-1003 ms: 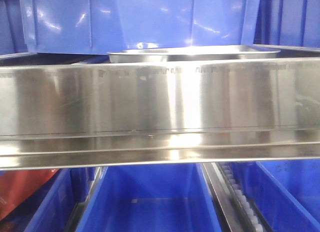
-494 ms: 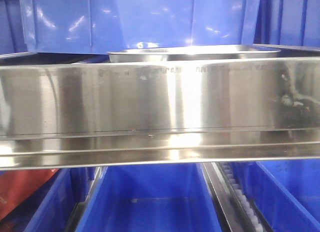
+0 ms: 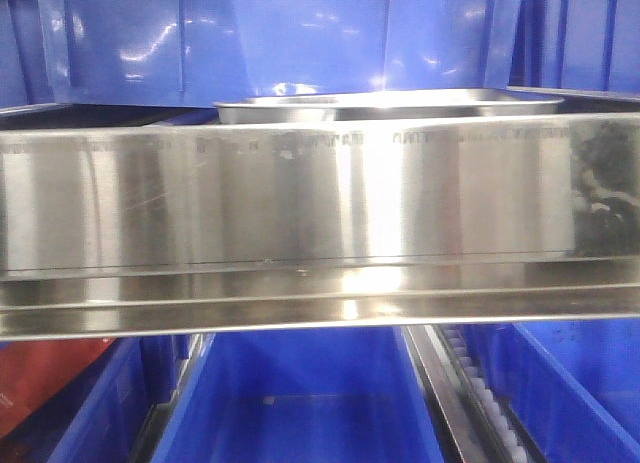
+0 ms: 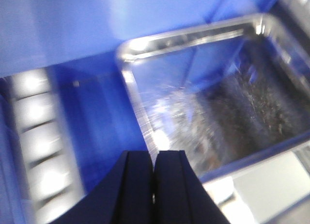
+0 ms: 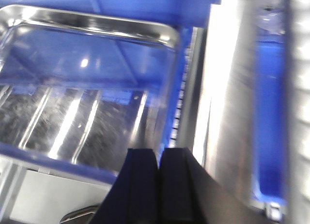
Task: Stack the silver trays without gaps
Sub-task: 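Close both grippers on opposite side rims of the silver tray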
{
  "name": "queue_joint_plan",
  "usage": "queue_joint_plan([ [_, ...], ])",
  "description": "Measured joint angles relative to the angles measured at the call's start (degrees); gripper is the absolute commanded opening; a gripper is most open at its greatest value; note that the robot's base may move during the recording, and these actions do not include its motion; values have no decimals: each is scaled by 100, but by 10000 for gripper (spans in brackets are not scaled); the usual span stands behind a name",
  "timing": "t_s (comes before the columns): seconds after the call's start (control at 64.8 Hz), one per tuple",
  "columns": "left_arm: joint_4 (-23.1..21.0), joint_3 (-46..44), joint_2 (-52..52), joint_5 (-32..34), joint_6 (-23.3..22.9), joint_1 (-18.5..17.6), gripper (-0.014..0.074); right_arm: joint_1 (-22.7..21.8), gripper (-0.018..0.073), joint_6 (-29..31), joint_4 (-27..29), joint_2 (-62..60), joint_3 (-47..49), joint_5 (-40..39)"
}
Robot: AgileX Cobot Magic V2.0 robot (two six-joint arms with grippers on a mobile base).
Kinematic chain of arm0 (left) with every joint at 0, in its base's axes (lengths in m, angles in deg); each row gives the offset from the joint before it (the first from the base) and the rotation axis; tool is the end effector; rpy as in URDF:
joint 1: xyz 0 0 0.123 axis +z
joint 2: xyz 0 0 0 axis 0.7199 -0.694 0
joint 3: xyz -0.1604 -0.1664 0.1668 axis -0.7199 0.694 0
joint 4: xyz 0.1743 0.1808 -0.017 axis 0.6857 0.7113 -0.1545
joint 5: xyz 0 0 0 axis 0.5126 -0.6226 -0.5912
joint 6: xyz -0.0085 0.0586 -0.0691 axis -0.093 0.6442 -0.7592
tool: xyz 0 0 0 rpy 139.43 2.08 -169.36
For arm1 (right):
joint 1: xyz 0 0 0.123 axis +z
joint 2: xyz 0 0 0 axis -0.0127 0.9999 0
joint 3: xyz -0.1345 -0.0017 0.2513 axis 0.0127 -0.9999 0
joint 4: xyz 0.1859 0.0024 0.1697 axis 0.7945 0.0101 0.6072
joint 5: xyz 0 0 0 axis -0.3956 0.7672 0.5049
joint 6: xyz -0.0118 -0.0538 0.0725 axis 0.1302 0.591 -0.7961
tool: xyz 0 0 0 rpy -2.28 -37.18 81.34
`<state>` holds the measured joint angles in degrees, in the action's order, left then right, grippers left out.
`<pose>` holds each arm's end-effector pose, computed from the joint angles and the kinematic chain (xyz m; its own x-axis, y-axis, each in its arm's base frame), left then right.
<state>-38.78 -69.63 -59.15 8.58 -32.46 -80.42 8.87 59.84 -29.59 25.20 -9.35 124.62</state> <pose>0.2745 -0.1908 0.3672 -0.7316 0.2443 -0.6365 0.4343 0.8867 -0.1587 0.2822 0.0610 0.3697 -0.8103 -0.0466 -0.5841 -0.1770 0.9698 0.1680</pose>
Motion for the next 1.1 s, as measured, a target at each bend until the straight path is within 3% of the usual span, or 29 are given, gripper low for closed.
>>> queue_joint_plan([
  [0.123,203,-557,-764,-29,-321,-337,-18,39,-77,10,11,338,61,-25],
  [0.293,203,-1295,-1481,-555,-526,-493,10,39,-41,10,11,704,251,44],
  [0.355,203,-1438,-1622,-716,-550,-493,62,39,60,10,11,793,308,44],
  [0.478,333,-1541,-1705,-819,-631,-493,211,39,396,10,11,934,383,53],
  [0.555,463,-1562,-1705,-853,-781,-493,302,39,488,10,11,989,381,53],
  [0.741,668,-1562,-1705,-851,-1142,-493,435,39,434,10,11,1107,381,-6],
  [1.095,1142,-1570,-1705,-851,-1609,-493,437,39,408,10,11,1314,395,-137],
])
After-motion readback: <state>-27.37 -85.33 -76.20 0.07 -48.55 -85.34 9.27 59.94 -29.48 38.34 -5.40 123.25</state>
